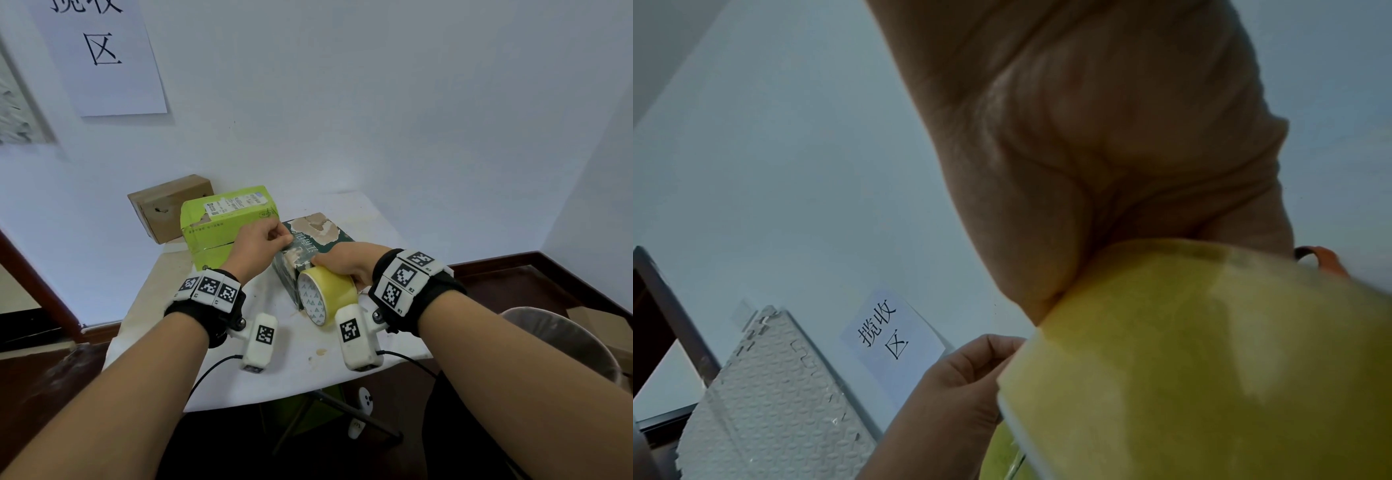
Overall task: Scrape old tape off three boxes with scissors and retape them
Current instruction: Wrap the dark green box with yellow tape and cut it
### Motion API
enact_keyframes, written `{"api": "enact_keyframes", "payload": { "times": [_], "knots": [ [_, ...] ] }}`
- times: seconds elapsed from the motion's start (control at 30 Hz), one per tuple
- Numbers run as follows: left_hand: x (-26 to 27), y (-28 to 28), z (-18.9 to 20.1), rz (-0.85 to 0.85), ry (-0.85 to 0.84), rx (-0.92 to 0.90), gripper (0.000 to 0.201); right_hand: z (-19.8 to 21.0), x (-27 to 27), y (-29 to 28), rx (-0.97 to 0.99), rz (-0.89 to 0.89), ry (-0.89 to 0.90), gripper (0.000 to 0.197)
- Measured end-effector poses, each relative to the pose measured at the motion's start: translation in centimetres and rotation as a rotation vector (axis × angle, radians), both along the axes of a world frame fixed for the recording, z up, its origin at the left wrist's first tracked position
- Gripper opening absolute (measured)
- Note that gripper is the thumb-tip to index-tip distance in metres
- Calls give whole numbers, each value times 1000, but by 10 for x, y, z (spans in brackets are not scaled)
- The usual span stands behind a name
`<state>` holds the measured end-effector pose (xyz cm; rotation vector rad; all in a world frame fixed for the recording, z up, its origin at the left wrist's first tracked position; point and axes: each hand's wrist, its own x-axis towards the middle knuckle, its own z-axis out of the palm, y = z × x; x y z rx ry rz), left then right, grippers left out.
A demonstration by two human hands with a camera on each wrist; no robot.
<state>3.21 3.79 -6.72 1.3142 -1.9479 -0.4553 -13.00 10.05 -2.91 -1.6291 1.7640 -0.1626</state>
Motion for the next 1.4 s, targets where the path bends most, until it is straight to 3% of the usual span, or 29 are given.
{"api": "enact_keyframes", "payload": {
  "times": [0.1, 0.57, 0.73, 0.97, 1.13, 1.27, 1.4],
  "knots": [
    [0, 1, 0, -6, 14, -6, 8, -1, -2, 1, -14, -4, -37, 21],
    [-1, -2, -10, -6, -29, -54, 9, -3, -2, 8, -38, 32, -11, 27],
    [-1, -4, -9, -11, -24, -10, 10, -3, -2, 11, -47, 28, -37, 17],
    [1, -9, -8, -47, -35, 50, 7, -6, -2, 10, -66, 53, -9, 21],
    [1, -13, -6, -52, -27, 80, 17, -5, -4, 11, -53, 65, -5, 46],
    [3, -19, 0, -4, -97, 125, 32, -4, -4, 11, -58, 58, 23, 29],
    [5, -16, 0, -28, -98, 135, 21, -5, -4, 10, -58, 50, -12, 39]
  ]
}}
